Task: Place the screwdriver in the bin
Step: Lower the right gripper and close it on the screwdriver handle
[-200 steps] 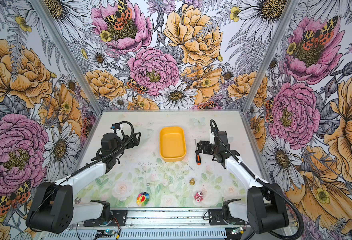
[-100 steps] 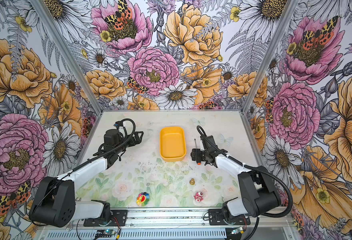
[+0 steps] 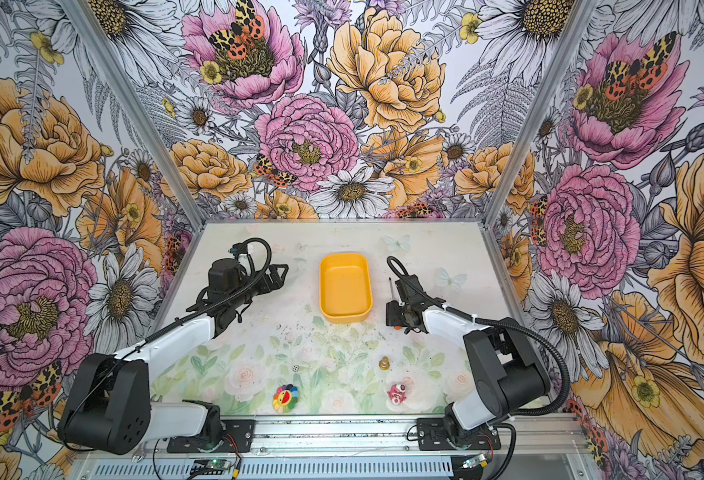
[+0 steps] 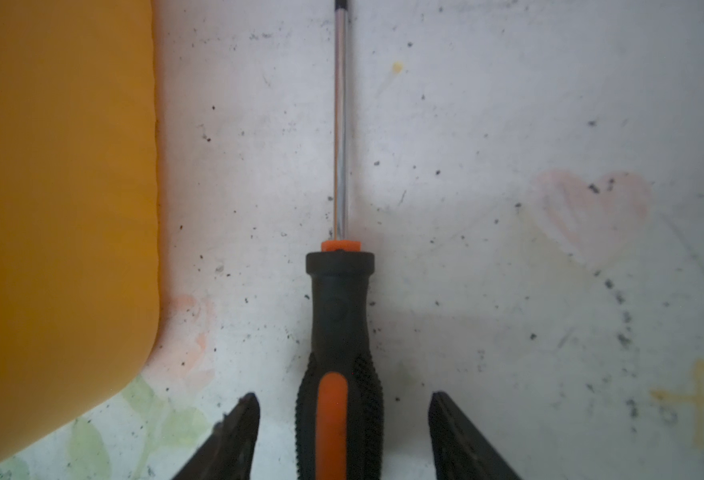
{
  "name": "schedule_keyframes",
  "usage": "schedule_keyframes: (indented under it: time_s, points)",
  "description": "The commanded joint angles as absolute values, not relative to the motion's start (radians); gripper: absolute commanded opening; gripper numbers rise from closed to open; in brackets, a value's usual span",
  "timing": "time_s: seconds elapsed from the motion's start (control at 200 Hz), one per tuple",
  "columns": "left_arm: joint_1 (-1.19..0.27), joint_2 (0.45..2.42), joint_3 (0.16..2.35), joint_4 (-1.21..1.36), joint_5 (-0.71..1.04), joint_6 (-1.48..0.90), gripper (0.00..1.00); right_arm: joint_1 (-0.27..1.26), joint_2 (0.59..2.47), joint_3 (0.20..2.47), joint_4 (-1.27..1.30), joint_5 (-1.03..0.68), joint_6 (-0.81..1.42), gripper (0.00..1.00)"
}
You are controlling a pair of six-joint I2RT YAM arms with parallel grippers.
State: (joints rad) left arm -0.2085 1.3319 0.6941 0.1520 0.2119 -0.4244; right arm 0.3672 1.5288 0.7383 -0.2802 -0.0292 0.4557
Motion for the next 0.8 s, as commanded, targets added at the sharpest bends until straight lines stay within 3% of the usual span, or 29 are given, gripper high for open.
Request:
schedule_keyframes:
  time_s: [0.0, 0.235, 0.671, 0.796]
  points:
    - [-0.218, 1.323, 0.699, 0.138, 0.238, -0.441, 0.99, 0.382, 1.550, 0.775, -0.277, 0.029, 0.470, 0.62]
    - [-0.219, 1.324, 0.702, 0.133, 0.239, -0.441, 0.99, 0.388, 1.566, 0.784, -0.277, 0.048, 0.475, 0.51]
    - [-0.219, 1.324, 0.699, 0.132, 0.244, -0.448, 0.99, 0.397, 1.603, 0.793, -0.277, 0.052, 0.486, 0.41]
    - [-0.219, 1.325, 0.702, 0.132, 0.249, -0.449, 0.99, 0.397, 1.593, 0.790, -0.276, 0.048, 0.489, 0.25]
